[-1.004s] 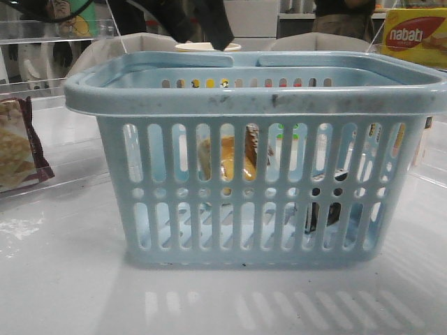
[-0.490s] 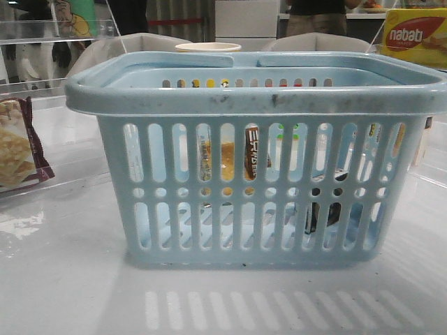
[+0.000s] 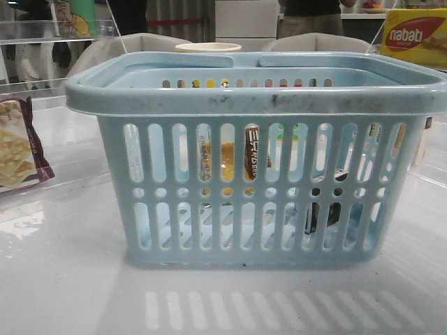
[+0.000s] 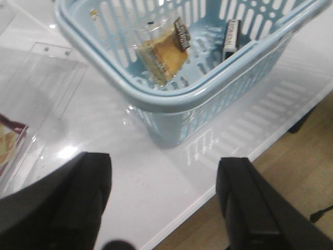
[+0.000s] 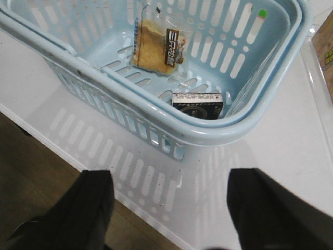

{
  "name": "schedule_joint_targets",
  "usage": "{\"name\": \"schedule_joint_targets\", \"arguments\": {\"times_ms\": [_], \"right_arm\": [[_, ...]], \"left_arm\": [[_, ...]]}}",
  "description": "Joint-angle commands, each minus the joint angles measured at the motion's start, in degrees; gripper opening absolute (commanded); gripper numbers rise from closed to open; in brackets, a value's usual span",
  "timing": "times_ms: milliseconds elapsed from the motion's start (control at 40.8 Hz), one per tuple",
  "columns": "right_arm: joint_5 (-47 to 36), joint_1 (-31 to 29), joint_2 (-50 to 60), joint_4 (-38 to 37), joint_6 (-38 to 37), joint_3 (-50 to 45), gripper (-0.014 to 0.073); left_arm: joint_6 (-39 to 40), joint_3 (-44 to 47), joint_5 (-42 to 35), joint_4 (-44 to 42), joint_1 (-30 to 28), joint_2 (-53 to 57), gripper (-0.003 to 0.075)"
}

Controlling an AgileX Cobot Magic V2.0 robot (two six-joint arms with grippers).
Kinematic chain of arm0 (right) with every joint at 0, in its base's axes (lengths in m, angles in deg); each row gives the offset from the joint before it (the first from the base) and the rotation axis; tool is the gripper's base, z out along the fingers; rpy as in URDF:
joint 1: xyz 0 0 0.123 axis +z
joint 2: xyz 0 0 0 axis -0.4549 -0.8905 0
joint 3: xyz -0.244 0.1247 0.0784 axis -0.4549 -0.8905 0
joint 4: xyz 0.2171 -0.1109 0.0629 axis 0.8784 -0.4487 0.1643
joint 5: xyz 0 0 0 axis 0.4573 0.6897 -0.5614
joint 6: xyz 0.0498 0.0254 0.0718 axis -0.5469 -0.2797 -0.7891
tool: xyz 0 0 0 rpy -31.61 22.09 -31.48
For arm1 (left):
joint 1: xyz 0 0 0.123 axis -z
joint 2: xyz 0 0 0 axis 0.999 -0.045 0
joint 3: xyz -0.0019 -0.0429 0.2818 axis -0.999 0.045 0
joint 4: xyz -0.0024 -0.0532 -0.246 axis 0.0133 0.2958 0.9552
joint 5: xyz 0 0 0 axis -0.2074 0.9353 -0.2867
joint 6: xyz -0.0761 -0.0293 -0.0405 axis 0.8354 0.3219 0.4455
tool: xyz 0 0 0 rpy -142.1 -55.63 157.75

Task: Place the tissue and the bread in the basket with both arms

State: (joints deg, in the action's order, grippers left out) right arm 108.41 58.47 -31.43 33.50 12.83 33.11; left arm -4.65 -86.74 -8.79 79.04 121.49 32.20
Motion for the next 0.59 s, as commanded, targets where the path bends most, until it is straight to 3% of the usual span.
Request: {"name": "schedule_joint_targets", "arguments": {"times_ms": [0, 367, 563], "right_arm": [[-3.5, 0.1, 0.2, -0.5, 0.4, 1.4, 0.0556], [-1.0, 0.1, 0.2, -3.3, 0.4, 1.4, 0.0539], [-0.5, 0.1, 0.2, -4.3, 0.4, 1.4, 0.0342]], "left_arm": [[6.3, 1.0, -3.5, -5.0, 0.4, 3.6, 0.0488], [6.3, 2.8, -3.7, -5.0, 0.4, 4.7, 0.0483], [6.3, 2.8, -3.8, -5.0, 0.4, 4.7, 0.0314]]}}
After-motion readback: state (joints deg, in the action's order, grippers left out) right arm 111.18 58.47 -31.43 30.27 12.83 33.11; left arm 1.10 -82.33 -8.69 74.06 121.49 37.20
